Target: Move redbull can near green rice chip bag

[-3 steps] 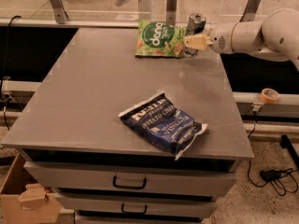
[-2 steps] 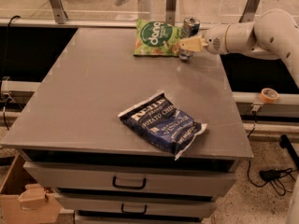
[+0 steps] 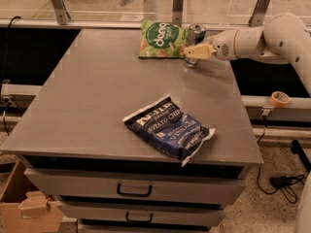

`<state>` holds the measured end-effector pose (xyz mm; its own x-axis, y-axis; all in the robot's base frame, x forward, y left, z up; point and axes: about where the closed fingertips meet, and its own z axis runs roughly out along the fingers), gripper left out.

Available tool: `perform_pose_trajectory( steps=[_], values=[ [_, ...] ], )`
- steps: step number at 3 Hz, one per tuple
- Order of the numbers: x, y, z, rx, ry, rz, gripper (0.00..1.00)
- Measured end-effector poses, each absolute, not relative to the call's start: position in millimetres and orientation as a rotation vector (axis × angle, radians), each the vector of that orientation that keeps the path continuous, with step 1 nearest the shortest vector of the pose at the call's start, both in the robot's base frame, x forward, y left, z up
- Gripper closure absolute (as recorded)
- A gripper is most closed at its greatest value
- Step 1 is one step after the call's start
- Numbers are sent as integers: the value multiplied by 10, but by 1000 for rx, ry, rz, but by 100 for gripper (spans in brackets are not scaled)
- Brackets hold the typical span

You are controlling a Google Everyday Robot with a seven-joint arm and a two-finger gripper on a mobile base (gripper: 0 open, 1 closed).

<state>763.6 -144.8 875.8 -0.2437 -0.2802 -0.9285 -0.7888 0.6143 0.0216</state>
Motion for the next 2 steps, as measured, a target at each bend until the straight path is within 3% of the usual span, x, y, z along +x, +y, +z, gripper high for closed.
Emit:
perform_pose_trajectory(
  steps=[1,2],
  values=[
    [7617,-1429,8734,-878,1798,615,12],
    [7561,-1426,8805,-887,1777,601,0]
  ],
)
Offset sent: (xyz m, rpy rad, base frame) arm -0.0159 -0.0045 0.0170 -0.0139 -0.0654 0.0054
